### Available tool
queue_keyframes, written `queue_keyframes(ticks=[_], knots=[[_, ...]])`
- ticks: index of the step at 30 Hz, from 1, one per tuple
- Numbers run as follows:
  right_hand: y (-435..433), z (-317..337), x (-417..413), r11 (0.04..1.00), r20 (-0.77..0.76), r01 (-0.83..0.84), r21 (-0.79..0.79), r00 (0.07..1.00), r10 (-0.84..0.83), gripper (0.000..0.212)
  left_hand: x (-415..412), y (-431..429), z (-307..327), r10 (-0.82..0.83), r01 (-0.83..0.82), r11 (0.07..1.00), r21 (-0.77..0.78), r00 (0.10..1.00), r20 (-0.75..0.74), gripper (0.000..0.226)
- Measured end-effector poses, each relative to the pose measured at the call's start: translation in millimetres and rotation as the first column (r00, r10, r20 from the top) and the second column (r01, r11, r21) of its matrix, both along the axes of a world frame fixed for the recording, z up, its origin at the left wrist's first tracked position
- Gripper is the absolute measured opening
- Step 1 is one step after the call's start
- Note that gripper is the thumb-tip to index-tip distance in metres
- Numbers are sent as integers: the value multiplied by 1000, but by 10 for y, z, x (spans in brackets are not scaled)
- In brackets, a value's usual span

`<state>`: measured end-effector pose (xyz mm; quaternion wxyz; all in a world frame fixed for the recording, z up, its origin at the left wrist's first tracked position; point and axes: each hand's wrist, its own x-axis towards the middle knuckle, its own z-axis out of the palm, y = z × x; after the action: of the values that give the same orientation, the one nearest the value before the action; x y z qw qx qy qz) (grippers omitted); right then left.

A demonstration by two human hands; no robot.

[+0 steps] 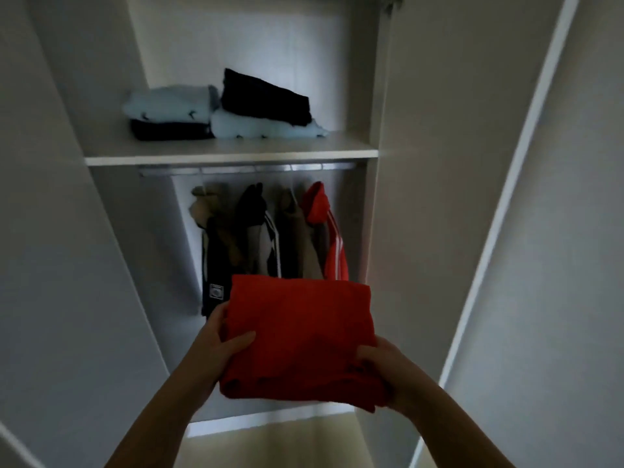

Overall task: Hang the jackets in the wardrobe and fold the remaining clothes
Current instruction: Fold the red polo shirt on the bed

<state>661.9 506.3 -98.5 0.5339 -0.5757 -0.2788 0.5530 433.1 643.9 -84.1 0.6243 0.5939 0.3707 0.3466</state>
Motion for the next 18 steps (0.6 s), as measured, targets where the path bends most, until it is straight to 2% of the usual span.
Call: queue_keyframes(ticks=[3,6,8,11,15,18], knots=[[746,153,83,999,32,-31,21,999,30,31,-98,436,200,92,-91,996,22,995,-24,66],[1533,467,99,988,190,-101,118,979,77,32,-175,912,542,193,-184,975,123,979,-64,56],[2034,787,18,969,251,-136,208,965,82,34,-261,1274,857,270,-257,947,193,962,-44,48],[2801,1332,-152,916,305,-195,351,949,86,36,-430,1925,1436,323,-318,910,268,946,24,50],[3941,2009,-347,867,419,-176,466,907,-41,41,-552,3028,2150,365,-348,859,375,931,28,57],[4779,2405,-466,808,428,-143,572,892,-144,55,-505,3982,2525,464,-402,760,511,886,7,61]])
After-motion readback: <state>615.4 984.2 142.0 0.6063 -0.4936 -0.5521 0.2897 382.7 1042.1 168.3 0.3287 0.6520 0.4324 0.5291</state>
